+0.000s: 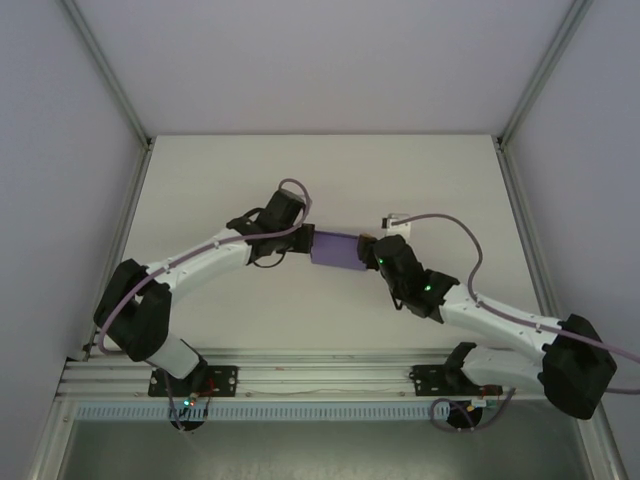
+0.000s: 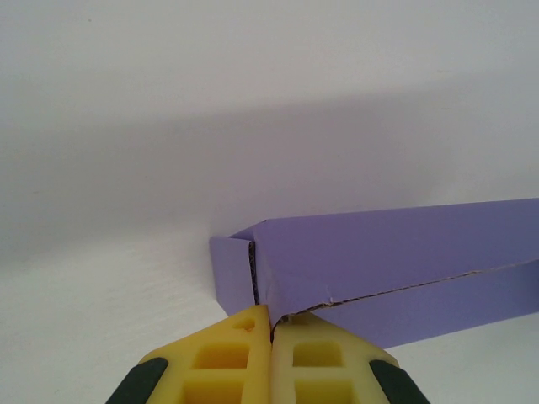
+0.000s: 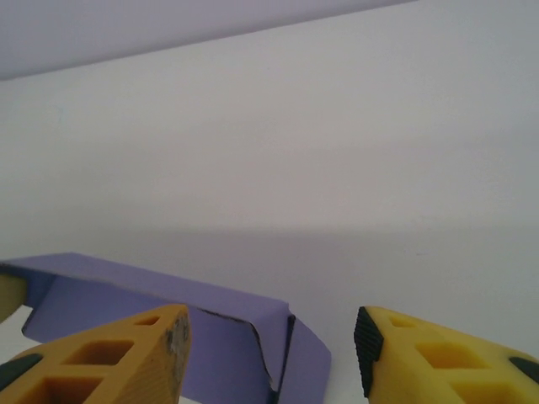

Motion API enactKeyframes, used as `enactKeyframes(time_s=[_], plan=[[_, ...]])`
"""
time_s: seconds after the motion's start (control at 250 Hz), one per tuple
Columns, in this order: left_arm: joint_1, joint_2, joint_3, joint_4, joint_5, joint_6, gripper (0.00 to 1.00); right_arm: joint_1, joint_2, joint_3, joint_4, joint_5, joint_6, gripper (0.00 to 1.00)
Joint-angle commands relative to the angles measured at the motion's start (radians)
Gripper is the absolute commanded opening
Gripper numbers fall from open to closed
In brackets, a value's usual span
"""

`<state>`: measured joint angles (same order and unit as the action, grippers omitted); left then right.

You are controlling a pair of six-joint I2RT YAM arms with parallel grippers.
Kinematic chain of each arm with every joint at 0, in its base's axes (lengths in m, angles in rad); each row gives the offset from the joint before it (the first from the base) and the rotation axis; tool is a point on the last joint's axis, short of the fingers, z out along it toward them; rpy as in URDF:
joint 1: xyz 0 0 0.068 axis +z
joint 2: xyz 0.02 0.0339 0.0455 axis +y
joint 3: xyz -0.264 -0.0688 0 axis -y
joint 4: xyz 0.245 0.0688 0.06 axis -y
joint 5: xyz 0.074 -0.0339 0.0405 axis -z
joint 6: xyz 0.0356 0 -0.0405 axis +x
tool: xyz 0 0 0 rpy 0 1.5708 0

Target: Assemble paper box

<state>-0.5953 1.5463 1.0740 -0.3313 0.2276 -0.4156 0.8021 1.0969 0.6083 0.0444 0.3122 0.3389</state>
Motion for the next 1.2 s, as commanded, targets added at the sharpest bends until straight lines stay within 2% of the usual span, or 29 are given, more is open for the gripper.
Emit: enactKeyframes(time_s=[0.0, 0.28, 0.811, 1.199], plan=[[-0.012, 0.039, 0.024, -0.087, -0.003, 0.02, 0.0, -0.02, -0.016, 0.046, 0.01, 0.003, 0.007, 0.56], [-0.018, 0.053, 0.035, -0.092, 0.0, 0.015, 0.0, -0.076, 0.078, 0.128, -0.082, 0.001, 0.065, 0.55], [-0.018, 0.047, 0.049, -0.104, -0.005, 0.04, 0.0, -0.105, 0.173, 0.075, -0.142, -0.042, 0.206, 0.49], [-0.02, 0.04, 0.079, -0.114, 0.006, 0.054, 0.0, -0.104, 0.174, -0.015, -0.131, -0.135, 0.312, 0.44]])
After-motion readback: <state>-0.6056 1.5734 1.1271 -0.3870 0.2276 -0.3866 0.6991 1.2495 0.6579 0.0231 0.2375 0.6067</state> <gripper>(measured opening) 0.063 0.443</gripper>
